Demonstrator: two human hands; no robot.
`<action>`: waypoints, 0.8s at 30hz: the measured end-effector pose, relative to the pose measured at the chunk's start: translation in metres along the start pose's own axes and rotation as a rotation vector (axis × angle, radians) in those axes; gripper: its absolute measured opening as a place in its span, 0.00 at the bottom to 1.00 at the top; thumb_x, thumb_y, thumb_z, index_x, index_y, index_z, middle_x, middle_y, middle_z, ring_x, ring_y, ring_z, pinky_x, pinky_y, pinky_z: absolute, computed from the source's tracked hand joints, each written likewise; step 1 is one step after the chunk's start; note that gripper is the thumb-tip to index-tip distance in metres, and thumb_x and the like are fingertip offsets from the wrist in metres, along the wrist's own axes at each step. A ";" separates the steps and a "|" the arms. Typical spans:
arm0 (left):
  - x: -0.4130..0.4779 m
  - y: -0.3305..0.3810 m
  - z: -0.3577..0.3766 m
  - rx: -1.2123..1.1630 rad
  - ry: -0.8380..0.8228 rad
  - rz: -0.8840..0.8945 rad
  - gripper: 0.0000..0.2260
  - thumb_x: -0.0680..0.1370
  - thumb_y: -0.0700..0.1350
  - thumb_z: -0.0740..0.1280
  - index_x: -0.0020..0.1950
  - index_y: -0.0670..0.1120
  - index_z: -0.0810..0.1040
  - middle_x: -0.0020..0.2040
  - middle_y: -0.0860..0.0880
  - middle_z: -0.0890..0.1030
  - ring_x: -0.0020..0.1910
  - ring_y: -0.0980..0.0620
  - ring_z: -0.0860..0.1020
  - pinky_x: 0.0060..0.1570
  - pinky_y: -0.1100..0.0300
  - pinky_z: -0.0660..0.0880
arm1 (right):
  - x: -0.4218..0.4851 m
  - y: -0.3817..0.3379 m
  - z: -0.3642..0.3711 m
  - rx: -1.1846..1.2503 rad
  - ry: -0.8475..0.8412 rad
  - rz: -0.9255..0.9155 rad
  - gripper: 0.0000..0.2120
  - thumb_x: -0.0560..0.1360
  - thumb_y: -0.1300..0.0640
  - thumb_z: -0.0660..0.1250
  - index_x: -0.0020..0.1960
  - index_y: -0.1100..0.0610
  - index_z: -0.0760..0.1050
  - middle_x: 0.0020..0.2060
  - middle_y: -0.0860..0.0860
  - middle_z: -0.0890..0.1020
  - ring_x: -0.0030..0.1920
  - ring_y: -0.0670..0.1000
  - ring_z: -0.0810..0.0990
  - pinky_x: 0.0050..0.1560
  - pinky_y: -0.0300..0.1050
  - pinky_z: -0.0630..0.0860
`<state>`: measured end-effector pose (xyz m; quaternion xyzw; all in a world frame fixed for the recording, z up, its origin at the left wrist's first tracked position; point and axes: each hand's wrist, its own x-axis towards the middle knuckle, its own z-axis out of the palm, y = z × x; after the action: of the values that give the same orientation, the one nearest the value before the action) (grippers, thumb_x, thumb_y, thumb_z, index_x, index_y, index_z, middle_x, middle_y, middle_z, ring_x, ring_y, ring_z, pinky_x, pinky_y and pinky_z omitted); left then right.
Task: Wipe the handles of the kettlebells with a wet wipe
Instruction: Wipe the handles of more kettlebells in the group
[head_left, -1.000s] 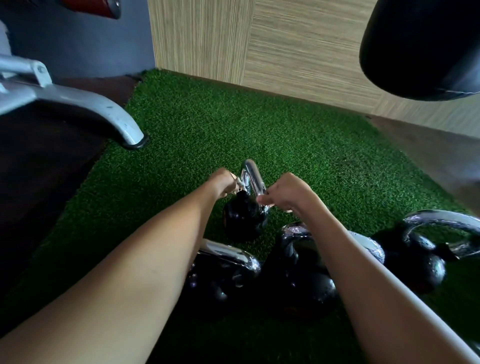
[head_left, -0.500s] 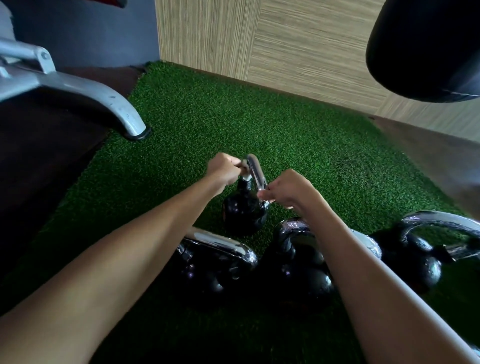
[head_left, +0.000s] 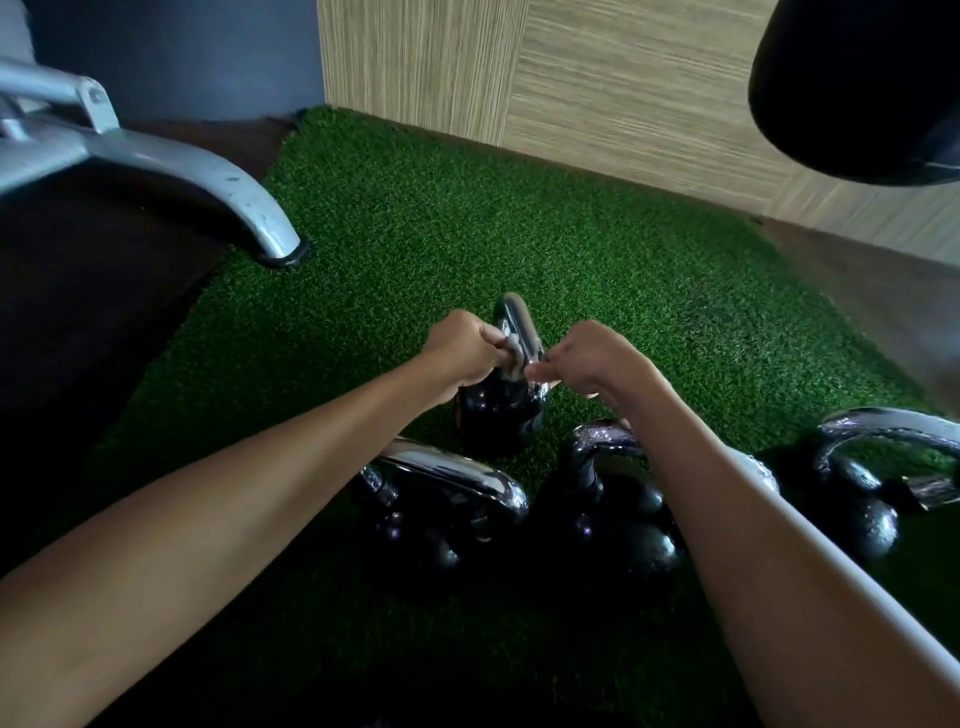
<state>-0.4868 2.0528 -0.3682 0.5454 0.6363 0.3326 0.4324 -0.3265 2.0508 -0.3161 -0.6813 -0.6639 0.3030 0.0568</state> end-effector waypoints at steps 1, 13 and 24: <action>0.000 0.003 -0.002 -0.016 0.022 0.020 0.09 0.75 0.44 0.77 0.54 0.45 0.86 0.52 0.49 0.86 0.38 0.58 0.77 0.33 0.65 0.69 | -0.001 -0.002 -0.001 -0.011 -0.011 -0.002 0.19 0.74 0.50 0.74 0.54 0.66 0.81 0.36 0.53 0.76 0.32 0.48 0.69 0.39 0.43 0.69; -0.020 0.001 -0.004 0.113 -0.174 0.018 0.10 0.71 0.44 0.79 0.50 0.44 0.87 0.51 0.48 0.86 0.54 0.47 0.82 0.44 0.61 0.74 | -0.008 0.002 -0.014 -0.064 -0.177 -0.064 0.18 0.79 0.53 0.68 0.54 0.70 0.78 0.53 0.61 0.83 0.52 0.61 0.83 0.59 0.50 0.77; -0.003 0.000 0.003 0.621 -0.253 0.093 0.12 0.76 0.46 0.75 0.57 0.44 0.84 0.47 0.46 0.85 0.32 0.54 0.75 0.32 0.65 0.70 | -0.003 -0.001 -0.008 -0.119 -0.126 -0.064 0.19 0.79 0.51 0.68 0.55 0.68 0.78 0.55 0.60 0.83 0.51 0.54 0.80 0.61 0.51 0.75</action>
<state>-0.4838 2.0496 -0.3689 0.7166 0.6229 0.0718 0.3055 -0.3230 2.0508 -0.3077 -0.6413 -0.7045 0.3034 -0.0161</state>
